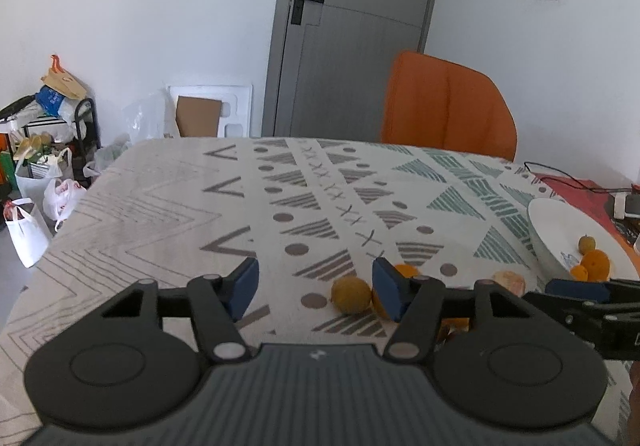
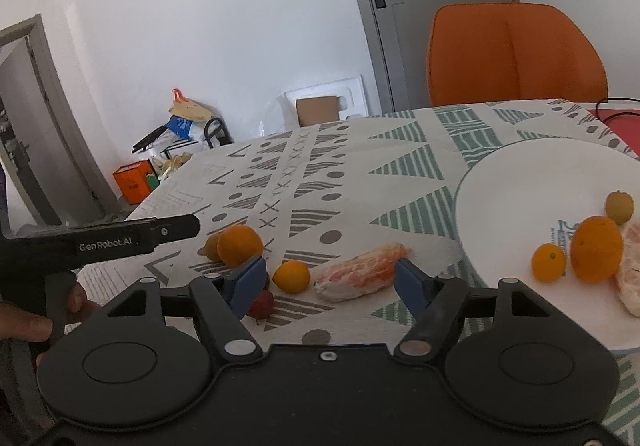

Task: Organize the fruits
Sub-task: 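Grasp a yellow round fruit on the cloth with the left tool, then grasp a small red fruit with the right tool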

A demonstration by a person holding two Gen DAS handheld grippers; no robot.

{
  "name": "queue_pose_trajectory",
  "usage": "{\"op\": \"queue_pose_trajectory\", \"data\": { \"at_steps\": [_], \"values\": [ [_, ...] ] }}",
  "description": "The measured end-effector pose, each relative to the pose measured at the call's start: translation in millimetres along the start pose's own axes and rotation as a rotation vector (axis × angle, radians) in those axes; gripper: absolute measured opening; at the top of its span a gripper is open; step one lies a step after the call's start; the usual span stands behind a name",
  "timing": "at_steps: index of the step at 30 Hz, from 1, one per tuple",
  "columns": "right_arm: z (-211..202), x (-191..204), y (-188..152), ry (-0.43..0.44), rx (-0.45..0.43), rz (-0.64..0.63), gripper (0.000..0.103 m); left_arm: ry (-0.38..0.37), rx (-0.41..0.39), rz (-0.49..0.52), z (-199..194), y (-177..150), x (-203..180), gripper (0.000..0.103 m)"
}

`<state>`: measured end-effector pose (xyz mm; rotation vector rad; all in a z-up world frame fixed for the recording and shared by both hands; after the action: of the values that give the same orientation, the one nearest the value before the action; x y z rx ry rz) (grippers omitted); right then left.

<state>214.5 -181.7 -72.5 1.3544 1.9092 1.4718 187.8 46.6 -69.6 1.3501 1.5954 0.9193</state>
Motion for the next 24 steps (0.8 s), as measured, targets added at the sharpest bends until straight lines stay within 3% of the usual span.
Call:
{"op": "queue_pose_trajectory", "data": {
  "at_steps": [4,11,12,13,14,19,24],
  "values": [
    [5,3,-1,0.001,0.011,-0.002,0.069,-0.009,0.029,0.008,8,-7,0,0.055],
    [9,4,-3,-0.001,0.021,-0.004,0.069,-0.048,0.032,0.009,16,-17,-4,0.054],
    [9,4,-4,0.0,0.021,-0.005,0.069,-0.056,0.034,0.005,17,-18,-4,0.045],
    [8,5,-3,0.0,0.021,-0.005,0.069,-0.07,0.036,-0.002,18,-19,-4,0.026],
    [8,6,-3,0.001,0.02,-0.006,0.069,-0.09,0.042,-0.001,19,-20,-5,0.02],
    [2,8,-2,0.004,0.009,-0.006,0.068,-0.08,0.049,0.006,15,-19,-6,0.02],
    [2,11,-3,0.016,0.018,0.007,0.059,-0.066,0.037,0.012,3,-13,-6,0.02]
  ]
}}
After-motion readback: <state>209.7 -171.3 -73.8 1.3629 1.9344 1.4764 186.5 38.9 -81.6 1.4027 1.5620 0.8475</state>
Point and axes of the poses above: each gripper's, at about its wrist camera, not at the fingertips, and z roughly the way its jaws point, x to its left, y to its top, the point moved 3 cm from there along z, roughly the way its jaws point, and after that the axes turned 10 degrees about -x, right-handed, at the moved point
